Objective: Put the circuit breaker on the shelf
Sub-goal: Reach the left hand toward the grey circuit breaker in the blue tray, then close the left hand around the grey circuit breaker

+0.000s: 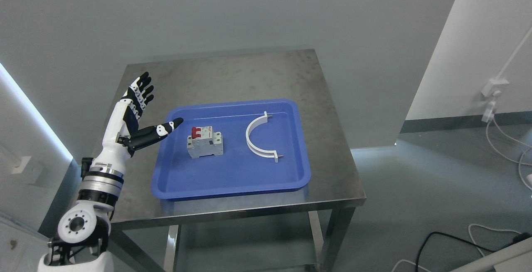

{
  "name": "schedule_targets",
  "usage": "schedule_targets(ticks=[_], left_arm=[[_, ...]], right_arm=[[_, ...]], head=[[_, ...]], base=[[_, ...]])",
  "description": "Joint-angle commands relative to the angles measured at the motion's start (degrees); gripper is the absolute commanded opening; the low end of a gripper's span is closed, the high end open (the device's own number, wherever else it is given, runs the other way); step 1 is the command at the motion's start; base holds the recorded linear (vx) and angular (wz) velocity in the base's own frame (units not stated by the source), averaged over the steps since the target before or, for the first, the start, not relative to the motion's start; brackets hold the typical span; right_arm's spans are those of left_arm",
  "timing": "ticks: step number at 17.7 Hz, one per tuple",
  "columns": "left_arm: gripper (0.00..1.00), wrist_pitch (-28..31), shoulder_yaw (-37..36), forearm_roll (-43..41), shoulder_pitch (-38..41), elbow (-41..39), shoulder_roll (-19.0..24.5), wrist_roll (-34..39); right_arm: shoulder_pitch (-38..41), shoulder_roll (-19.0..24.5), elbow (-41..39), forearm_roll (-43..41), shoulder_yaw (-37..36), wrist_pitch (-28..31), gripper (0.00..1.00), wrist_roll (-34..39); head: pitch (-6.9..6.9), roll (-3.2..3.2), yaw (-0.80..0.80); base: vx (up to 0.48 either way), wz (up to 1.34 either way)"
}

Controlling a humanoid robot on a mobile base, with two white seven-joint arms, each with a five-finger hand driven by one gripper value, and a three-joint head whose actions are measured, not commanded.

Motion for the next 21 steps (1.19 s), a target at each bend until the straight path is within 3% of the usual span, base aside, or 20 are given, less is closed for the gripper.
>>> schedule_targets(ticks=[1,3,6,11,14,17,21], left_arm=[[1.0,0.1,-4.1,-6.8,-2.5,3.2,9.4,-9.2],[1.0,0.1,-4.1,-6.8,-1.9,3.2,12.3,-16.4],[0.99,0.1,-5.8,-12.2,-2.1,4.1,12.1,-17.7],[0.97,0.2,-7.7,-23.9,-2.6,8.3,4.9,-17.8],[0.92,0.2,-8.1,-26.2,-2.6,8.6,2.4,-17.9],[0.79,0.3,-7.8,-28.1,-3.4,8.8,0.3,-18.1],[0.52,0.3,-5.5,-28.1,-4.8,8.9,-2.8,-18.1]], right_arm=[[0.0,-1.0,0.0,0.0,1.1,3.4,1.0,0.0],[0.0,-1.0,0.0,0.0,1.1,3.4,1.0,0.0],[0.0,-1.0,0.0,0.0,1.1,3.4,1.0,0.0],[0.0,-1.0,0.0,0.0,1.1,3.4,1.0,0.0],[0.0,-1.0,0.0,0.0,1.1,3.4,1.0,0.0],[0.0,-1.0,0.0,0.0,1.1,3.4,1.0,0.0],[0.0,-1.0,0.0,0.0,1.1,3.4,1.0,0.0]], head=[[0.0,0.0,0.0],[0.0,0.0,0.0],[0.0,0.0,0.0],[0.0,0.0,0.0],[0.0,0.0,0.0],[0.0,0.0,0.0],[0.0,0.0,0.0]], base=[[0.0,0.0],[0.0,0.0],[0.0,0.0],[0.0,0.0],[0.0,0.0],[0.0,0.0],[0.0,0.0]])
